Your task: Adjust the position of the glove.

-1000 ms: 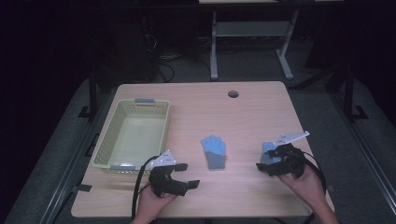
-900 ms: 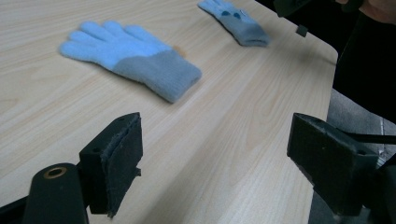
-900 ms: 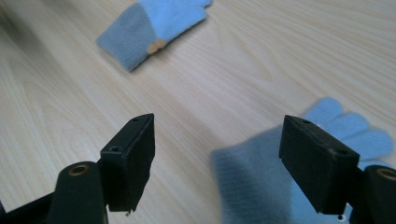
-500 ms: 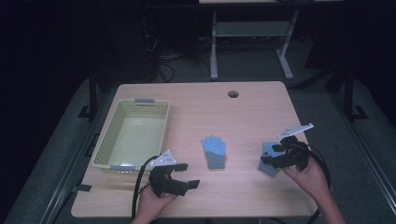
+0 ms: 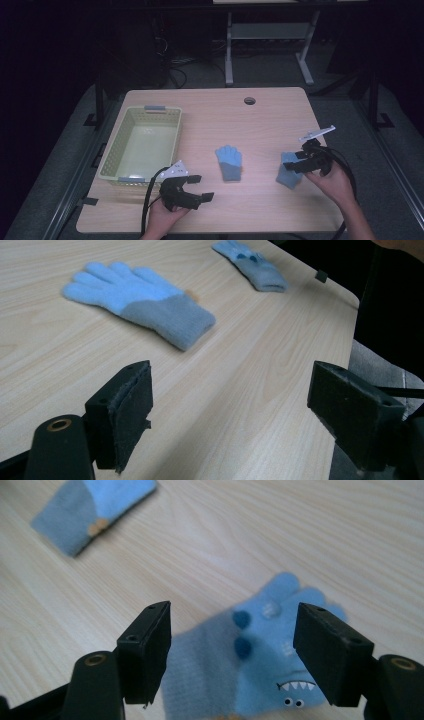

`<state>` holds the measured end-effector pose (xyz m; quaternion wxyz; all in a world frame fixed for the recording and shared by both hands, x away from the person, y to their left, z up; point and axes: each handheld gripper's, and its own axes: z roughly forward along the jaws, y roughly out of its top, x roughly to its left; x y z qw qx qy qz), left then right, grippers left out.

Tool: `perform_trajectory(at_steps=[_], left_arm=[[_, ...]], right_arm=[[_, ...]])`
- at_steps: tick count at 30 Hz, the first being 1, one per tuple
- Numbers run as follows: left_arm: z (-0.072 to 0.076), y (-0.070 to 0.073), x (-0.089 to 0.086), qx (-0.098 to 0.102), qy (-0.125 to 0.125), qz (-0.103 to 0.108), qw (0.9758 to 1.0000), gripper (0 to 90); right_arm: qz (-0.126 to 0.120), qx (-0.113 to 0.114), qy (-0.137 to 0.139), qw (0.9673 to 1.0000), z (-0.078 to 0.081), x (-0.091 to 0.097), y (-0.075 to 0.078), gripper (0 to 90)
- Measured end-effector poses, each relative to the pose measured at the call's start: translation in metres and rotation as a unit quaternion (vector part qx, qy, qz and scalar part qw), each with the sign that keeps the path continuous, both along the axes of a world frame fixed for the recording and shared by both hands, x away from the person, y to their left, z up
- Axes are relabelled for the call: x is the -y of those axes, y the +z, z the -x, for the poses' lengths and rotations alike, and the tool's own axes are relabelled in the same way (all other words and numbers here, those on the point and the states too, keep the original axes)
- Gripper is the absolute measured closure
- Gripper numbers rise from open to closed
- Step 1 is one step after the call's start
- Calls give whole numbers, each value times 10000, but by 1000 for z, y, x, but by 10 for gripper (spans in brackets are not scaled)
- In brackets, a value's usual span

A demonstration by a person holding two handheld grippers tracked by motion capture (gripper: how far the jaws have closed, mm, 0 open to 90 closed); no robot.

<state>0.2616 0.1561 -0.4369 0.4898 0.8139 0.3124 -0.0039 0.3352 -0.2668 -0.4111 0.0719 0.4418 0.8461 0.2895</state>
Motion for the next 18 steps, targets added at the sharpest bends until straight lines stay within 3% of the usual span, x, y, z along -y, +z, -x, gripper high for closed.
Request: perform_trajectory(at_steps=[18], left_arm=[[0, -1, 2, 8, -47, -48, 10000, 180]], right_arm=[[209, -352, -293, 9987, -10, 14, -24, 372]])
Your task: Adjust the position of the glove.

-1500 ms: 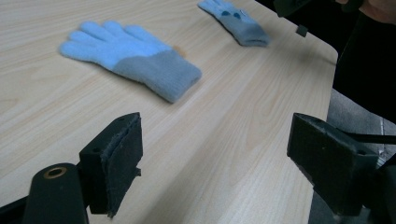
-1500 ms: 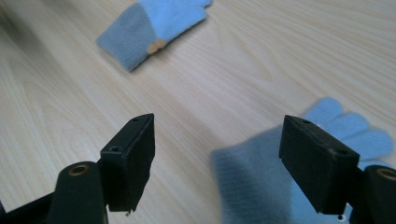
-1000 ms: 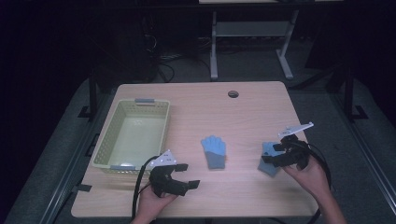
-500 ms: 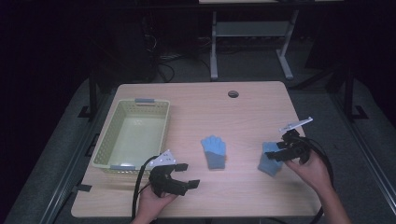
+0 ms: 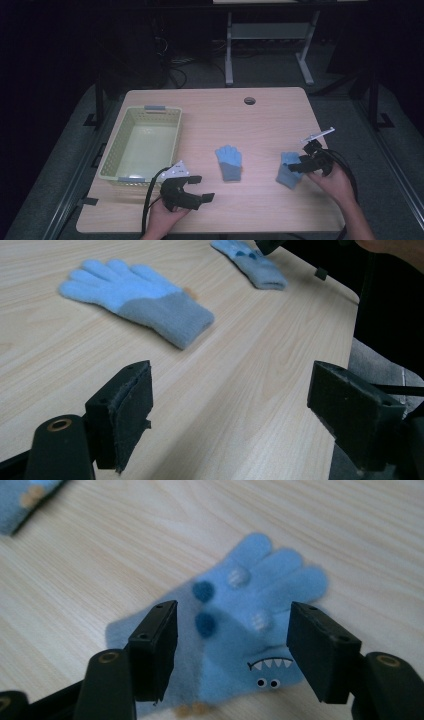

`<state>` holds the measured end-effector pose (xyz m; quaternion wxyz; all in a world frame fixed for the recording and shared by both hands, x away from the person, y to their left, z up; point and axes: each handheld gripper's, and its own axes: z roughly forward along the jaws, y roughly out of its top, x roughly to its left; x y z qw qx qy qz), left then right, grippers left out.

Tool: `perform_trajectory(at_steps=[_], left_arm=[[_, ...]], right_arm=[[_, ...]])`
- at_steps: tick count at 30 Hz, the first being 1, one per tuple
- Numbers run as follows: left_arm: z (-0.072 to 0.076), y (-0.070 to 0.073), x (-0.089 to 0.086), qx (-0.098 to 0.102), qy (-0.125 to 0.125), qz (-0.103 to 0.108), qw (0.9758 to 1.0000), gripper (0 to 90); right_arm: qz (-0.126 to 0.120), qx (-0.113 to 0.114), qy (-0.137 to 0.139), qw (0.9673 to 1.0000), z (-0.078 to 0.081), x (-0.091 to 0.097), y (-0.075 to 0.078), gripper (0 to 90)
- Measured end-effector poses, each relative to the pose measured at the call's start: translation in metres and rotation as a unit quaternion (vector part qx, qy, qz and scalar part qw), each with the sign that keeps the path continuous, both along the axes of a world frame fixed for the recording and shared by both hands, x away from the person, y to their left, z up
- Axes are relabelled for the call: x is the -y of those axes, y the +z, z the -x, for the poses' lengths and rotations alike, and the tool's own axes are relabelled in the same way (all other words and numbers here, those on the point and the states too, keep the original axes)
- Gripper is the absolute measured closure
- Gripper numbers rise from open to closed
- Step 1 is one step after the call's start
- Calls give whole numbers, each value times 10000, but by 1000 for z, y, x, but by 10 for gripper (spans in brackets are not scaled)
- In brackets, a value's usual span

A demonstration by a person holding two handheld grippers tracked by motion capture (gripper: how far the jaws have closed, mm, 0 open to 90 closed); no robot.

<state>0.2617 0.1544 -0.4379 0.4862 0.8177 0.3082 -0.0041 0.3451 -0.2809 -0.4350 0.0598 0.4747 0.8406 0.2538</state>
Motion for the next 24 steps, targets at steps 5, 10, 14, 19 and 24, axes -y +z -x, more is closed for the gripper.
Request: perform_trajectory(at_steps=[5, 10, 14, 19, 24], left_arm=[[0, 0, 0, -1, -11, -31, 10000, 199], [0, 0, -1, 5, 39, 25, 10000, 200], [0, -1, -1, -9, 13, -4, 10000, 200], [1, -1, 1, 6, 5, -29, 10000, 201], [1, -2, 2, 12, 10, -60, 10000, 202]], right_arm=[[101, -106, -32, 9999, 0, 0, -8, 401], [266, -76, 24, 9996, 1, -3, -13, 413], [351, -33, 74, 9993, 1, -4, -14, 427], [540, 24, 129, 9985, 3, -8, -14, 440], [583, 50, 143, 9982, 3, -9, -14, 467]])
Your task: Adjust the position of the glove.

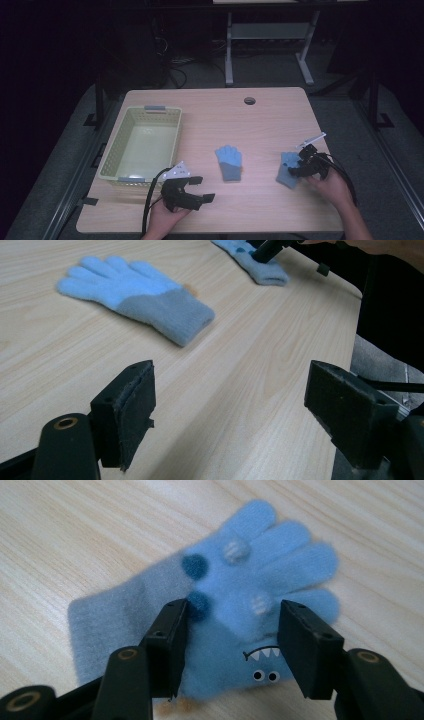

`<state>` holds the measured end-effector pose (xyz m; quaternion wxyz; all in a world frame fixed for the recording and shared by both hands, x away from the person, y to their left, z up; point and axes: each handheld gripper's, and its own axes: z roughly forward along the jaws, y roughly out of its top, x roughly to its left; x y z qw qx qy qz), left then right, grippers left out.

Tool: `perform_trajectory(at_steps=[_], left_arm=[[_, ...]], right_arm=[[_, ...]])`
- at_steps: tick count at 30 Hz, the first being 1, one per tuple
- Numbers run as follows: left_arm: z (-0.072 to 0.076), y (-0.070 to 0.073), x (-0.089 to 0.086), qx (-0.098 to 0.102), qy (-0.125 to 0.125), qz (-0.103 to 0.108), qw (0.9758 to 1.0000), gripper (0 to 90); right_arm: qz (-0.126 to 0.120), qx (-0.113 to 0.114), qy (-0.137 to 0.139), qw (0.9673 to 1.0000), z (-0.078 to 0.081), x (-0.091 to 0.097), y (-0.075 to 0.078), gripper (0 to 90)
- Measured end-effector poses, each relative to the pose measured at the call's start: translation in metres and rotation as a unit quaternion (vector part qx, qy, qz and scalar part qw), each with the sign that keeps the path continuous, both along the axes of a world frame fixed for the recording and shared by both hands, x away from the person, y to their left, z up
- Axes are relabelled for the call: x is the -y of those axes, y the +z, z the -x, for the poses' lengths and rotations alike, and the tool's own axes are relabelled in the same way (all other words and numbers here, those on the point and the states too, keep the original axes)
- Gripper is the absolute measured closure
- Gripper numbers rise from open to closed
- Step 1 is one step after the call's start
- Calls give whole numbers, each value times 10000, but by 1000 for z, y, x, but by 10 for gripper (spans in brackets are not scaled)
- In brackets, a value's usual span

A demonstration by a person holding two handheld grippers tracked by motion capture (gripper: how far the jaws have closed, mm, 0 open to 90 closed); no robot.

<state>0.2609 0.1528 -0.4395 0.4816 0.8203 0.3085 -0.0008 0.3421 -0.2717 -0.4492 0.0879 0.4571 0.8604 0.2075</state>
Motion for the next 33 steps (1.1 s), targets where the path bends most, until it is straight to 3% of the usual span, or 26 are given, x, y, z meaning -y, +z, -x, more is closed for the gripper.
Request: perform_trajectory(at_steps=[8, 12, 33], left_arm=[[0, 1, -1, 15, 12, 15, 10000, 203], [1, 0, 0, 22, 10, 10, 10000, 204], [3, 4, -1, 147, 46, -41, 9999, 207]], right_arm=[[57, 2, 88, 9999, 0, -2, 1, 556], [-29, -59, 138, 9999, -1, -3, 1, 619], [-22, -75, 209, 9998, 0, -6, 1, 694]])
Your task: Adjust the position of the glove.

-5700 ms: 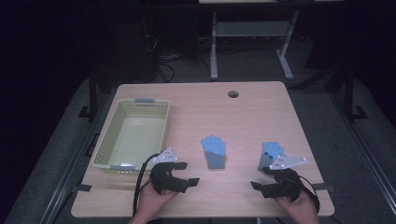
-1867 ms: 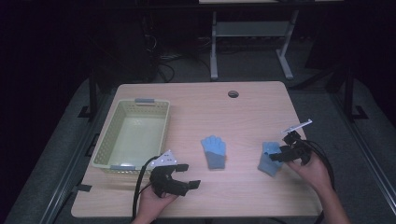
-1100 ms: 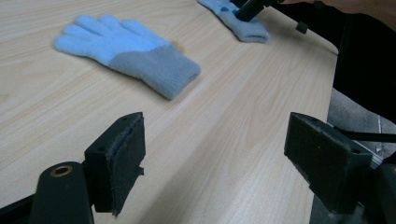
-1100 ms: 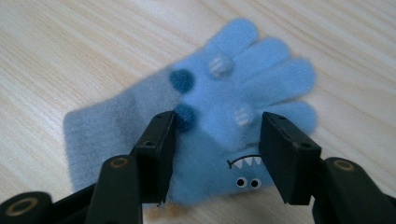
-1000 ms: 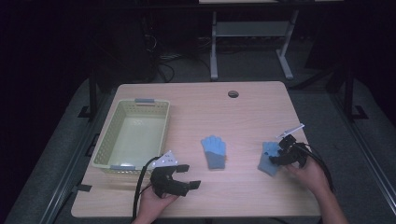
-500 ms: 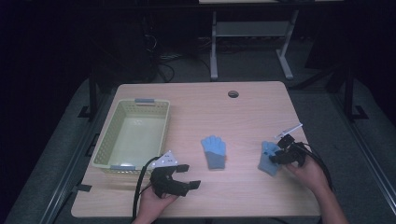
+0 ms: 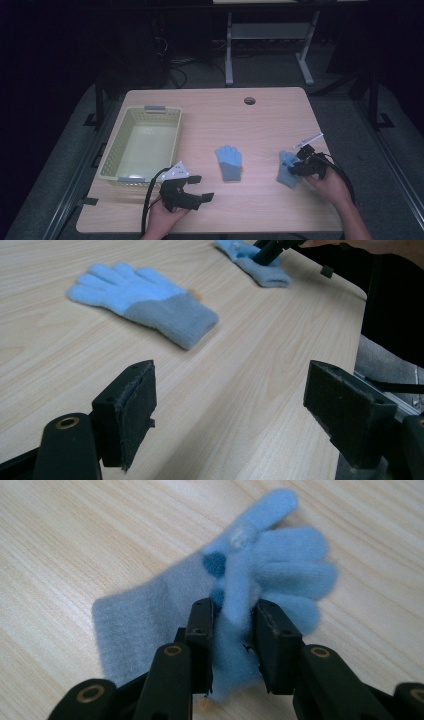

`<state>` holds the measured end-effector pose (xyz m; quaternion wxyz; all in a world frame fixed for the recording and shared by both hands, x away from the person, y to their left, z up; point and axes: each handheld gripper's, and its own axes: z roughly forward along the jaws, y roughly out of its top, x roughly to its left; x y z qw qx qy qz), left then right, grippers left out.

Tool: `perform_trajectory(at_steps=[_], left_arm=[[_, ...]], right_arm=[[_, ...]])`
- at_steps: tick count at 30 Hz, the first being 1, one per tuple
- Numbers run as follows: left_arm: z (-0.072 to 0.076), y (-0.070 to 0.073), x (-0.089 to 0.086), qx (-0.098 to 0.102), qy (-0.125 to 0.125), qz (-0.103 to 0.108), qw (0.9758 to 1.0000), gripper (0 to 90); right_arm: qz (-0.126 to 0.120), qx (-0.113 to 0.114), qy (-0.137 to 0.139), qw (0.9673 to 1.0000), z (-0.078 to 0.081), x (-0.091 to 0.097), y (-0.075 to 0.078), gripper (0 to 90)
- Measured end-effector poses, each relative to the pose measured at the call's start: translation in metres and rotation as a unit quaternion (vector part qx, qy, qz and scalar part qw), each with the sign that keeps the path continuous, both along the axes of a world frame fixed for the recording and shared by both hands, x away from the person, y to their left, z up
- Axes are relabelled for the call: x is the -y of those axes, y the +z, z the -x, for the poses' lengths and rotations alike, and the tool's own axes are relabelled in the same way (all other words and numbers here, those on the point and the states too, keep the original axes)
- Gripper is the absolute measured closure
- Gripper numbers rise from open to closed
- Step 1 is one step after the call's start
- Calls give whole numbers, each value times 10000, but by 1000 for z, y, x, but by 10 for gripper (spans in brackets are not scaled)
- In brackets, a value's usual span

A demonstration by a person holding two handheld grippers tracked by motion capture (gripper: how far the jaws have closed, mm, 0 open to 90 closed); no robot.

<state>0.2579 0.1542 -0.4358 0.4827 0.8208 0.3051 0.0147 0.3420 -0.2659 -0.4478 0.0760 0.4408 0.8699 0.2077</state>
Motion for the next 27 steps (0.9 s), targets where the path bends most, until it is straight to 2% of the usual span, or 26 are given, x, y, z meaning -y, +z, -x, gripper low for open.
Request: perform_trajectory(at_steps=[19, 27], left_arm=[[2, 2, -1, 25, -40, 17, 10000, 208], [3, 2, 0, 7, -51, -1, 10000, 207]], right_arm=[[249, 87, 86, 9996, 2, -7, 2, 712], [254, 95, 83, 9996, 3, -8, 2, 724]])
